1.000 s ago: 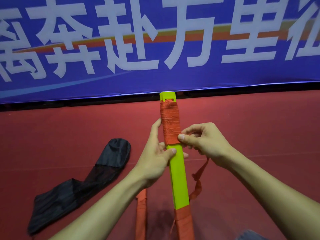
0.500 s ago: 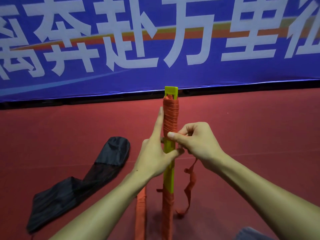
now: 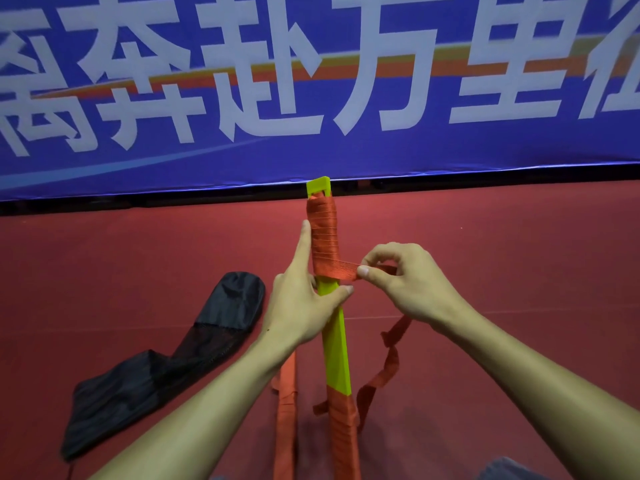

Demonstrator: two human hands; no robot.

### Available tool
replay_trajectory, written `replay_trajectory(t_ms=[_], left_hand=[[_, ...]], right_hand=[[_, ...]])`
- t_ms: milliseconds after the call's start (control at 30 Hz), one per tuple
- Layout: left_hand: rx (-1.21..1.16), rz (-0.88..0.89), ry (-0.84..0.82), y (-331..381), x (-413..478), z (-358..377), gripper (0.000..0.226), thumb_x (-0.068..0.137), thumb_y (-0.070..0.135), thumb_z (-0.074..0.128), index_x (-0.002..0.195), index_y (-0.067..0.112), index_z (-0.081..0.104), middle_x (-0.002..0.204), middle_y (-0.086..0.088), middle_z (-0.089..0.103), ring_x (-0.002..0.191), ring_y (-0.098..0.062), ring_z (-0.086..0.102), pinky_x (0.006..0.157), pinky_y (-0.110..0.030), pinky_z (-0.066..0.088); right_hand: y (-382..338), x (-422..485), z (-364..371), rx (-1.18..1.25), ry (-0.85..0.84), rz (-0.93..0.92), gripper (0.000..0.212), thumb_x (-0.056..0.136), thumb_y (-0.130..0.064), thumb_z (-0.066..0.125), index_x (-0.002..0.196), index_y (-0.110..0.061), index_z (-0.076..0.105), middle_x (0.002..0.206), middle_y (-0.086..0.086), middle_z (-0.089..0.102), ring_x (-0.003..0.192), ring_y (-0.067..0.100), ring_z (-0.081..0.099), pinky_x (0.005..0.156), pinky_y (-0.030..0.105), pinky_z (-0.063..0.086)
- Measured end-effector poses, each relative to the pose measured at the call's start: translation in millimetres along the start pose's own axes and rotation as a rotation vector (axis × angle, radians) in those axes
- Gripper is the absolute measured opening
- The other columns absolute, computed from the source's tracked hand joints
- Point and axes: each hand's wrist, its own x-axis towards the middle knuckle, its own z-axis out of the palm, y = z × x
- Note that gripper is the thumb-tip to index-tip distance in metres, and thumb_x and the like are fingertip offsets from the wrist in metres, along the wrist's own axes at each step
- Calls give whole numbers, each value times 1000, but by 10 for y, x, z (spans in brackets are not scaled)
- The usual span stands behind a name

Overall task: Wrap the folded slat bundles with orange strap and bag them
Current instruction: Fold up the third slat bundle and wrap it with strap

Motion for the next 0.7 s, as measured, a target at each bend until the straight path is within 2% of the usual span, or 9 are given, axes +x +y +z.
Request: replay_trajectory(t_ms=[100,200,267,333,400,533,633,700], left_hand=[[-11,-4,-38,1,-24,-6,115,80,29,83,151,58,-2,75,1,74,59,-17,69,68,-43,60],[-31,0,-53,21,-38,-6,114,80,27,83,150,60,-1,76,3,74,61,-16,70,70,-43,61],[-83,-15,-62,32,-42,3,113,80,24,83,148,63,2,77,2,74,65,-17,71,70,-45,62],[-149,-42,-74,35,-39,7,111,80,20,83,146,66,6,79,3,75,72,-16,72,71,-46,62],[-205,-58,-90,32,-33,7,110,80,16,83,144,68,10,82,4,76,79,-14,73,75,-47,62],[-291,-61,-134,65,-39,10,106,83,6,78,143,69,18,84,-4,75,80,-21,72,77,-51,62],[-426,-82,-203,132,-79,16,100,88,-4,70,145,63,24,91,-12,73,75,-24,69,74,-45,63],[-493,-75,-238,156,-96,28,96,89,-10,65,141,62,27,95,-14,71,78,-24,68,72,-39,62]], right_hand=[[26,-5,-42,32,-15,11,22,89,-19,68,70,-28,65,63,-1,63,59,7,51,63,31,43],[26,-2,-59,30,-5,14,18,90,-19,66,74,-27,69,57,3,55,55,10,43,58,32,37],[-18,-11,-71,104,-20,33,16,91,-16,66,79,-23,75,57,6,57,55,7,42,56,27,34],[-61,-30,-115,232,-59,62,11,90,-11,68,83,-14,76,48,-6,56,46,0,42,51,13,32],[-80,-46,-151,302,-107,86,7,85,-11,74,80,-6,75,43,-14,50,39,-1,40,43,8,29],[-40,-23,-137,254,-104,112,17,82,-18,78,71,-7,72,41,-14,42,39,2,31,42,12,26],[-13,-22,-127,245,-86,122,24,84,-24,76,67,-7,70,40,-13,36,39,4,28,41,13,23],[-10,-25,-126,256,-74,116,28,84,-25,75,61,-11,68,39,-12,36,39,4,28,41,13,23]])
